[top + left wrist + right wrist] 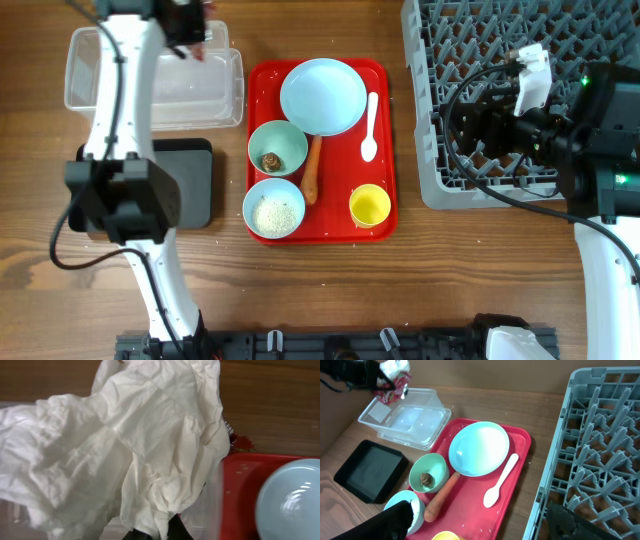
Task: Sort waste into correct bins and load items into the dishwasher rack
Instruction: 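Carry the tissue and red wrapper left and drop them into the clear bin, then grasp the green bowl with the brown lump using the left gripper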
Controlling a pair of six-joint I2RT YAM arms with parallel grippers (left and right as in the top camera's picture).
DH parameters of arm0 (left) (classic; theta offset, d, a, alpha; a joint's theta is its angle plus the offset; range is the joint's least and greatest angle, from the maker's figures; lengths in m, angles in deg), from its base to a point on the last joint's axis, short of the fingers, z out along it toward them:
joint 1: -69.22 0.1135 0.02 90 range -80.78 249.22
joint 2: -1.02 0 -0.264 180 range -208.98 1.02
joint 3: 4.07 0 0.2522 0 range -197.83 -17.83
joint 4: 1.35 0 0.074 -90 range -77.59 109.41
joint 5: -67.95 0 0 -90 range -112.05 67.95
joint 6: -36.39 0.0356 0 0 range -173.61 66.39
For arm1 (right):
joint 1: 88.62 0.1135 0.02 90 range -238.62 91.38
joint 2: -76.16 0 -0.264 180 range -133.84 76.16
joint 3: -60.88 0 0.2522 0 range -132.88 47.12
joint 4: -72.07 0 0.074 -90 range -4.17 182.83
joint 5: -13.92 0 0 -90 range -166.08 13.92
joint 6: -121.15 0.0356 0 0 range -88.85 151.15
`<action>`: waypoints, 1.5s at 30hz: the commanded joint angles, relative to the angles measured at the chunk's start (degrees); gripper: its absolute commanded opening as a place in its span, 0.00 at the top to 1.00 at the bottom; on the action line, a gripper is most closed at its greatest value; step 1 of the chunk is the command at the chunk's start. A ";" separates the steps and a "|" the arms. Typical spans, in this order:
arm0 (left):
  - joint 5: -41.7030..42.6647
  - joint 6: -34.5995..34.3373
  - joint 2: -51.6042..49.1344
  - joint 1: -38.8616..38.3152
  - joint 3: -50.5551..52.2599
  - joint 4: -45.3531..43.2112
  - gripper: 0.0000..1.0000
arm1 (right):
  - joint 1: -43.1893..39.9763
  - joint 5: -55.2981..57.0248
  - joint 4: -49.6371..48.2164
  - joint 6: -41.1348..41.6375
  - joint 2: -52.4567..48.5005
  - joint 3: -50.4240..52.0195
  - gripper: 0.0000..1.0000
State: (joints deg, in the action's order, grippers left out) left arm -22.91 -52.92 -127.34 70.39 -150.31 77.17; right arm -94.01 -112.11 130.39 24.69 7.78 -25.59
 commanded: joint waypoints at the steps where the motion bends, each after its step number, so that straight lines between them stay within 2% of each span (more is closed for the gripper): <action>1: 0.33 -1.16 -4.17 2.21 0.26 2.29 0.96 | 0.31 -1.16 -0.26 0.63 -0.09 -1.09 0.11; 2: 0.35 -1.18 -5.01 2.58 0.26 2.71 0.94 | 0.31 -1.16 -0.26 0.63 -0.09 -1.09 0.11; 3: 0.35 -1.18 -5.73 2.91 0.26 3.04 0.79 | 0.31 -1.16 -0.26 0.63 -0.09 -1.09 0.11; 5: 0.35 -1.18 -6.71 3.13 0.26 3.23 0.34 | 0.31 -1.16 -0.26 0.63 -0.09 -1.09 0.09; 7: 0.35 -1.16 -6.88 3.08 0.26 3.13 0.05 | 0.31 -1.16 -0.22 0.63 -0.09 -1.09 0.07; 8: 0.35 -1.16 -6.82 3.02 0.22 2.99 0.00 | 0.31 -1.16 -0.22 0.61 -0.09 -1.09 0.07; 17: 0.61 -1.18 2.10 0.44 -0.09 6.51 0.02 | 0.31 -1.14 -0.31 0.59 -0.11 -1.09 0.06; 19: 2.32 -1.18 4.13 -1.05 -0.09 9.05 0.09 | 0.31 -1.14 -0.31 0.59 -0.09 -1.09 0.06; 21: 4.46 -1.29 5.57 -2.82 -0.09 12.04 0.21 | 0.31 -1.14 -0.33 0.59 -0.09 -1.09 0.05; 26: 6.60 -5.73 6.08 -9.92 0.42 20.65 0.22 | 0.31 -1.16 -0.35 0.59 -0.11 -1.09 0.03; 29: 6.58 -6.97 5.75 -14.47 2.67 22.16 0.18 | 0.31 -1.16 -0.31 0.61 -0.09 -1.09 0.02; 35: 6.45 -14.75 5.73 -21.09 13.03 16.55 0.19 | 0.31 -1.14 0.09 0.52 -0.11 -1.07 0.01; 41: 7.72 -16.63 5.73 -25.62 25.14 6.78 0.22 | 0.31 -1.14 0.33 0.48 -0.17 -1.05 0.00; 45: 7.67 -16.63 5.73 -26.84 31.12 2.23 0.29 | 0.31 -1.11 1.01 0.46 -0.33 -1.05 0.00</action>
State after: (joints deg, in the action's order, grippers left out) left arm -16.05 -67.94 -121.04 44.57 -123.76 82.02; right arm -94.01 -112.11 130.98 25.10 7.78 -25.59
